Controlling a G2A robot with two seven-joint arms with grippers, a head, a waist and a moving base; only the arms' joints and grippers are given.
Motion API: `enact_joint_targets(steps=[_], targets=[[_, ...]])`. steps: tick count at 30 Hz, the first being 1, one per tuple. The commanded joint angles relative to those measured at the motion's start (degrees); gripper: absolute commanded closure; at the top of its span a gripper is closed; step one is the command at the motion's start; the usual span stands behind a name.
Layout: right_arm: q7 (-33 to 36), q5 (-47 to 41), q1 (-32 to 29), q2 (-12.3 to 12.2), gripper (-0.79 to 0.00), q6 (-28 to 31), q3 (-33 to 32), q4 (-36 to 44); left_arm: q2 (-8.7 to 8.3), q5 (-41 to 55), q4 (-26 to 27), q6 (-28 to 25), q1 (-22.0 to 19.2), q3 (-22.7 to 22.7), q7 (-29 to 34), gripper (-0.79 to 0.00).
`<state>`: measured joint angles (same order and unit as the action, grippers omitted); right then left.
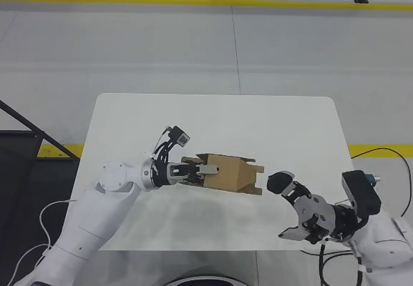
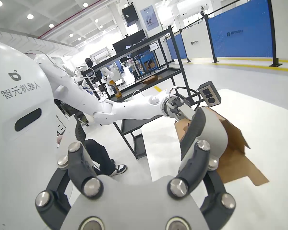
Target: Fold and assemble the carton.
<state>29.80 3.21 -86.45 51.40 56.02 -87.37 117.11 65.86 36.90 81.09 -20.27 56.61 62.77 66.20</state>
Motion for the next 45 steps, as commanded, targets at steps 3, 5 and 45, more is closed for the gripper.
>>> enact_joint_targets(steps=[3,5,45], targets=[[-4.65,6.51,-2.54,0.47,-0.785,1.98,-3.48,-0.36,0.00,2.47,-0.68,1.85,-0.32,0.30,2.17,0.000],[-6.63,7.17,-3.33,0.68,-0.785,1.70,-3.91,-1.09,0.02,3.42,-0.89,2.50,-0.46,0.33,3.20,0.000],[-22.93,54.64,-4.48,4.49,-0.785,-28.58,5.66,6.78,0.16,6.04,-1.64,7.09,-0.63,1.68,7.29,0.000]])
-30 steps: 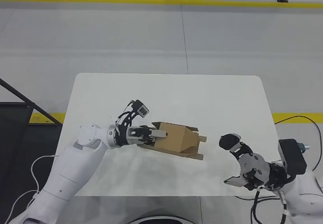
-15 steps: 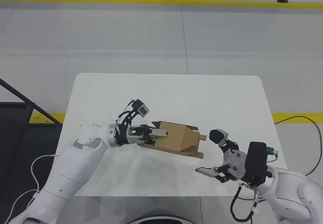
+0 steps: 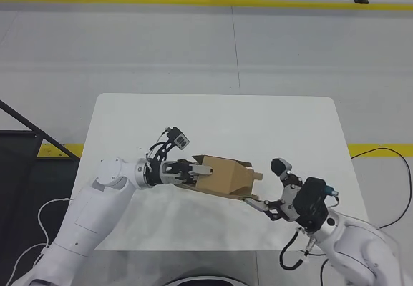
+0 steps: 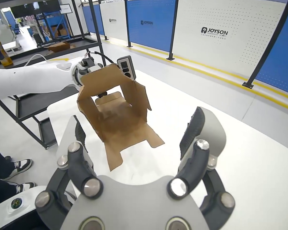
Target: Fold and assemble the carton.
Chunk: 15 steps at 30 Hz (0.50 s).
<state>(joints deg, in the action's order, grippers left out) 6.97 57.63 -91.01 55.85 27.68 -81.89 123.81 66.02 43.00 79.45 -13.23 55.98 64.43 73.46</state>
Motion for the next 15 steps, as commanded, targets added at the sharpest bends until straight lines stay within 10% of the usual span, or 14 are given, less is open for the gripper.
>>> enact_joint_targets(steps=[1,15], targets=[[-0.34,0.51,0.15,0.09,-0.785,-0.14,0.40,0.11,0.00,-0.16,0.03,0.10,0.00,0.02,0.09,0.000],[2.61,2.00,2.13,0.57,-0.785,-1.58,1.82,0.01,0.00,-1.36,0.10,-0.07,-0.02,-0.19,1.71,0.000]])
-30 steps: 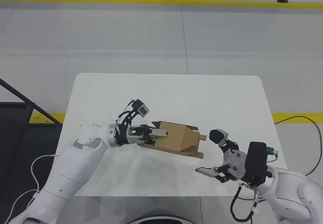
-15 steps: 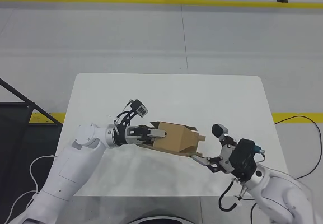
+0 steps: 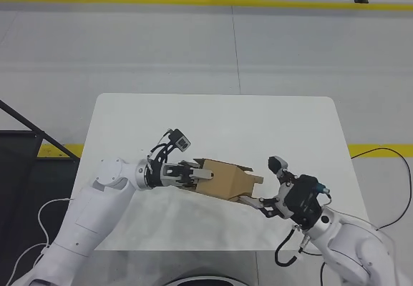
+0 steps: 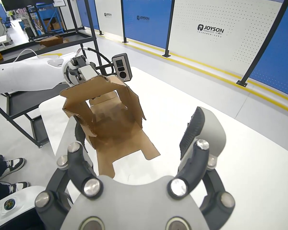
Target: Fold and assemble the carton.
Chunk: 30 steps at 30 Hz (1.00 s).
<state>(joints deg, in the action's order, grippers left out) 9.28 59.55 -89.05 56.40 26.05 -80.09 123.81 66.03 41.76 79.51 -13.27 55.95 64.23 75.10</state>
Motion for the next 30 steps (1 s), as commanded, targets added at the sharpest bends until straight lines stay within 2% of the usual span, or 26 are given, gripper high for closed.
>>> enact_joint_targets(steps=[1,8,12,14,16,18,30], targets=[[0.74,0.32,0.38,0.02,-0.785,0.13,0.06,0.00,-0.02,-0.21,0.05,0.00,0.03,0.01,0.15,0.000],[3.22,2.85,1.68,0.15,-0.785,0.73,1.29,0.14,-0.01,-0.32,0.12,0.04,0.00,0.03,0.37,0.000],[3.04,4.03,1.98,0.25,-0.625,1.12,1.97,0.17,0.03,-0.21,0.09,0.06,-0.08,0.05,0.29,0.000],[2.66,4.74,1.84,0.30,-0.514,1.14,2.13,0.25,0.04,-0.20,0.03,0.01,-0.13,0.09,0.14,0.000],[2.29,5.34,1.59,0.33,-0.480,1.12,2.23,0.31,0.07,-0.04,-0.04,-0.09,-0.15,0.13,-0.05,0.000],[1.88,5.86,1.34,0.35,-0.394,1.36,2.20,0.40,0.10,0.00,-0.03,-0.28,-0.16,0.13,-0.14,0.000],[0.18,8.64,-0.37,0.38,-0.311,2.95,2.08,1.48,0.22,0.30,-0.19,-0.46,-0.23,0.15,-0.31,0.000]])
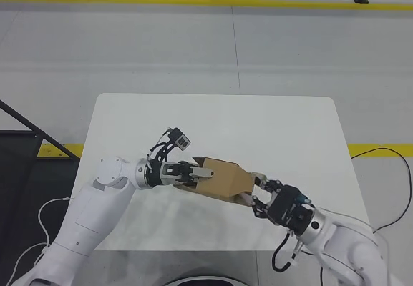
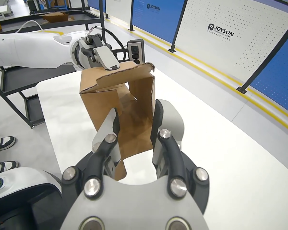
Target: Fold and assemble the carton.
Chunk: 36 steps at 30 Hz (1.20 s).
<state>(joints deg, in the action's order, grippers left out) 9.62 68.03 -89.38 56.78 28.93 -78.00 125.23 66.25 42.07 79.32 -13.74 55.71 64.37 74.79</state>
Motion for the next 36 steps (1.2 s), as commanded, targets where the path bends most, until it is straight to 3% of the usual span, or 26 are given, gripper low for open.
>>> enact_joint_targets(steps=[1,23,36], targets=[[-0.41,0.28,-0.15,0.02,-0.308,0.12,-0.03,0.11,0.00,-0.04,0.00,0.00,0.02,0.04,-0.02,0.000],[0.47,1.45,0.09,0.22,-0.320,2.19,0.62,0.77,0.17,-0.31,0.31,-0.08,0.15,-0.08,-0.01,0.000],[5.08,-1.82,2.26,0.34,-0.329,4.16,1.83,0.38,0.23,-0.61,0.52,-0.18,0.15,-0.18,0.20,0.000]])
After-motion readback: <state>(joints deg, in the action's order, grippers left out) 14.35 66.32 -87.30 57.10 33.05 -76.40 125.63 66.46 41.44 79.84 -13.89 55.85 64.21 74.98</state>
